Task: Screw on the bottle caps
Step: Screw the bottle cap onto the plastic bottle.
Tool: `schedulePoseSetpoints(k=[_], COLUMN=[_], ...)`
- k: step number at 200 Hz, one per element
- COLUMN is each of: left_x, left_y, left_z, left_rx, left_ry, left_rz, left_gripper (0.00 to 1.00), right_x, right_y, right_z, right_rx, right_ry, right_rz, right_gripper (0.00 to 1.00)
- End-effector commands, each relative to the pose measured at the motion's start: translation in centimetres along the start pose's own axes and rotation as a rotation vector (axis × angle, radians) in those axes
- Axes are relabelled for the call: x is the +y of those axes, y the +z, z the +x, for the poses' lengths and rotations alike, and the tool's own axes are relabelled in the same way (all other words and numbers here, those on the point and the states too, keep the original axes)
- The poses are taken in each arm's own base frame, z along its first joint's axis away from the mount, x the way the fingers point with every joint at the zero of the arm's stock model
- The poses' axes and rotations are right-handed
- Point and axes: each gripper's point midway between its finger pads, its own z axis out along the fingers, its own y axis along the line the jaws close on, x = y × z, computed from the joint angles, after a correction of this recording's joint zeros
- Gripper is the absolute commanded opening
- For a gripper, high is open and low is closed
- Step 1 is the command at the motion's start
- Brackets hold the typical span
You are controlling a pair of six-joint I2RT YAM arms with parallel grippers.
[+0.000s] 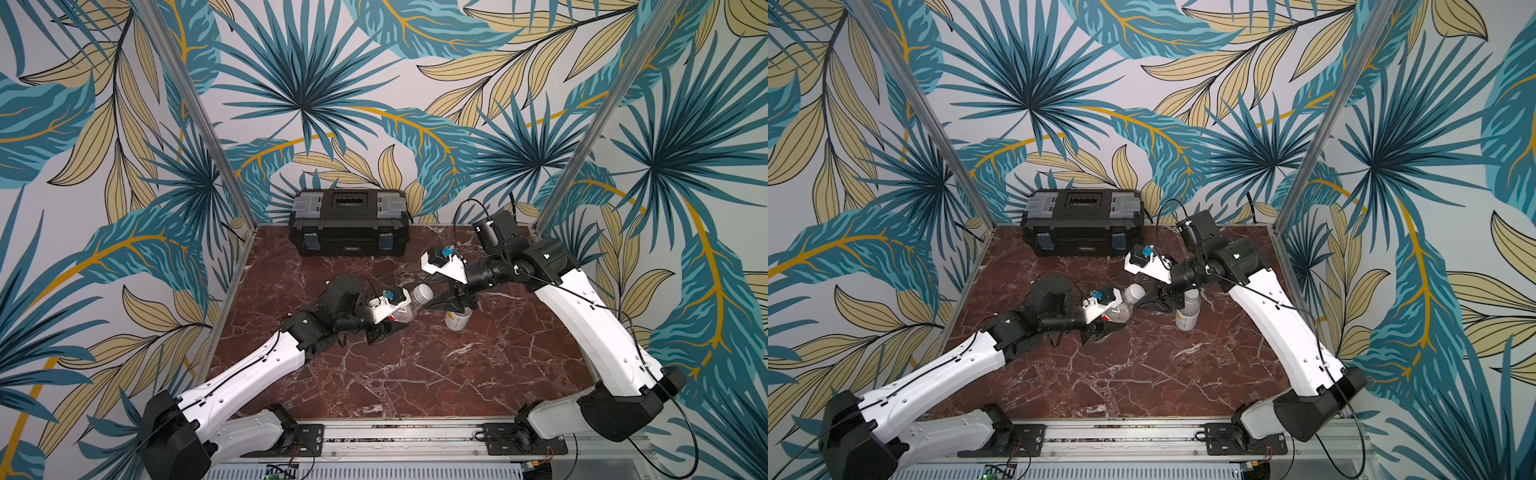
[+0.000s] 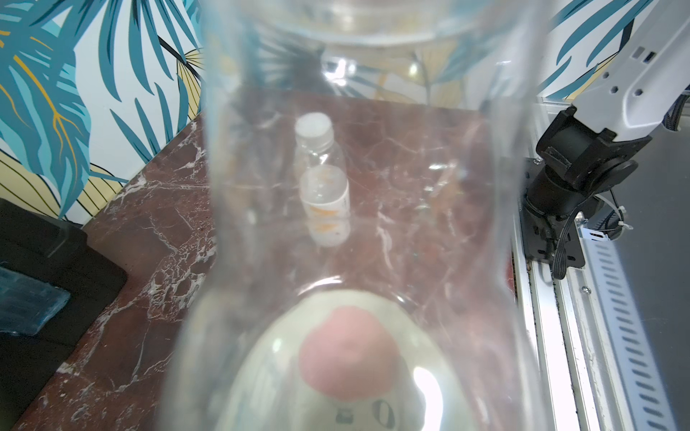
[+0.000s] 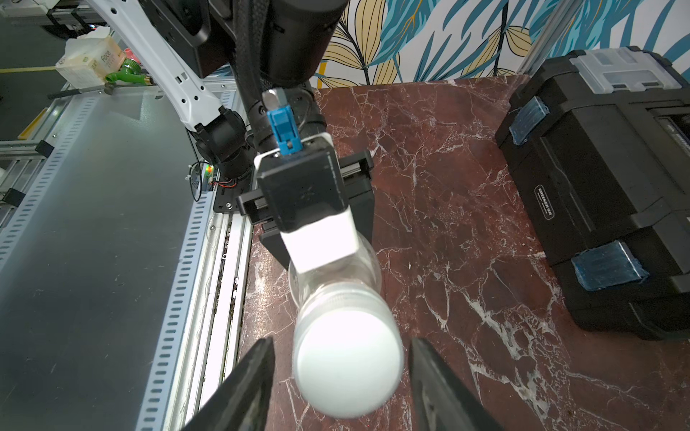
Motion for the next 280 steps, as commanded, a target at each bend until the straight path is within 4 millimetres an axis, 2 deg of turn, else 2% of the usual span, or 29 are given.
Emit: schedulePoseSetpoints(k=[1,17,24,38,48,76,126,132,167,210,224,240,280], left_x=[0.4,0.5,0.4,0.5,0.5,0.7,1.4,1.7,3.0,5.0,5.2,5.3,5.7], left_y=[-0.6,-0.5,-0.4,-0.2,-0.2,-0.3,-0.8,-1.0,-2.1,-3.3,-3.5,-3.7,-4.0], left_z=[-2.3,-2.2,-1.5,-1.2,-1.2,-1.4,-1.7,-2.5,-3.3,-3.9,-4.0,-4.0,-3.8], left_rx=[-0.047,-0.042,-0.015,-0.005,-0.001,-0.008,-0.019,-0.047,-0.087,-0.101,-0.108,-0.115,-0.101], left_ry=[0.032,0.032,0.021,0.019,0.018,0.025,0.039,0.053,0.079,0.113,0.117,0.12,0.123], left_rz=[-0.006,-0.01,-0.004,-0.006,-0.007,-0.021,-0.071,-0.092,-0.195,-0.331,-0.348,-0.362,-0.392], left_gripper=[0.25,0.25,0.25,0.25,0.25,0.25,0.25,0.25,0.26,0.26,0.26,0.26,0.26], right_x=[0.3,0.4,0.4,0.4,0.4,0.4,0.6,0.5,0.2,-1.6,-2.2,-2.4,-2.8], right_y=[0.3,0.3,0.4,0.6,0.7,1.0,1.4,1.4,2.5,4.0,4.5,5.3,6.3], right_z=[-0.2,-0.3,-0.3,-0.2,0.0,0.5,0.9,0.8,1.6,3.1,3.4,3.7,2.4], right_rx=[-0.001,0.001,0.003,0.013,0.023,0.047,0.064,0.066,0.108,0.19,0.197,0.202,0.131], right_ry=[0.017,0.026,0.03,0.041,0.049,0.078,0.14,0.155,0.29,0.566,0.648,0.731,0.918], right_rz=[-0.036,-0.047,-0.055,-0.06,-0.067,-0.078,-0.086,-0.083,-0.069,0.008,0.02,0.011,-0.028], right_gripper=[0.61,0.56,0.55,0.54,0.5,0.34,0.24,0.22,0.15,0.07,0.01,0.0,0.0])
